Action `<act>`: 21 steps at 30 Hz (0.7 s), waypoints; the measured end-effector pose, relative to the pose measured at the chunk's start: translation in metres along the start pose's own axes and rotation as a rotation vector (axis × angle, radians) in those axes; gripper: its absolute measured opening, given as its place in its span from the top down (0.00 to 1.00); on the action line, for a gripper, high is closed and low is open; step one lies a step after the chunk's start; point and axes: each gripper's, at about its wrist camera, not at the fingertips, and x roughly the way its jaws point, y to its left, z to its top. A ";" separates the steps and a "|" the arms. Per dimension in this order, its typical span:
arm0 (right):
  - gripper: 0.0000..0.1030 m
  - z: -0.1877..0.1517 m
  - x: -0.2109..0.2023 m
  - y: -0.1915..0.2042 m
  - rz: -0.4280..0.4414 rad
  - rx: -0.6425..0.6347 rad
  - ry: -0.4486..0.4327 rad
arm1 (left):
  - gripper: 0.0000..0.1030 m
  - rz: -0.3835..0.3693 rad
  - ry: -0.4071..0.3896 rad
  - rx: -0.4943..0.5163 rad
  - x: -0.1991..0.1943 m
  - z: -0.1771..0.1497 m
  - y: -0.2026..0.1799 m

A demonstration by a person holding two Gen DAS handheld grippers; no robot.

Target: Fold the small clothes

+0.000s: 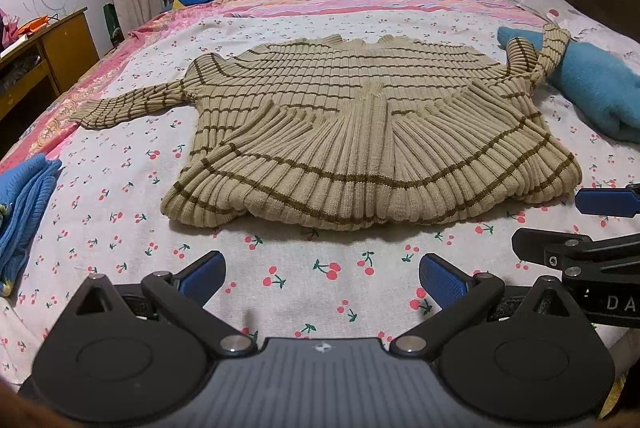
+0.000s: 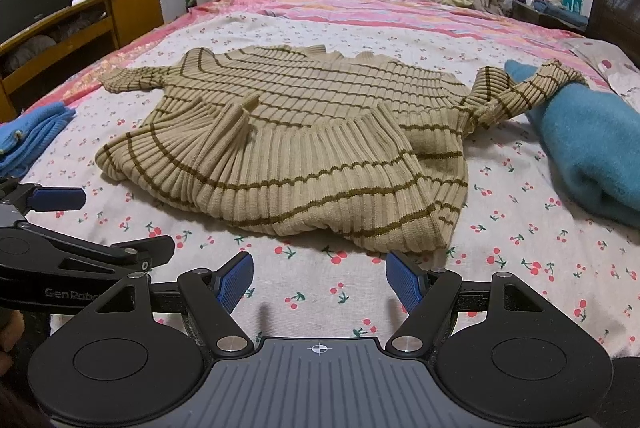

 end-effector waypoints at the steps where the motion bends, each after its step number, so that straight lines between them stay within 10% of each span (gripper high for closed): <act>1: 0.28 0.001 0.000 0.000 0.002 0.000 0.000 | 0.00 0.001 -0.001 0.000 0.000 0.000 0.000; 21: 0.29 0.020 0.008 0.001 0.022 0.008 -0.013 | 0.00 0.006 -0.002 -0.005 0.009 0.020 0.007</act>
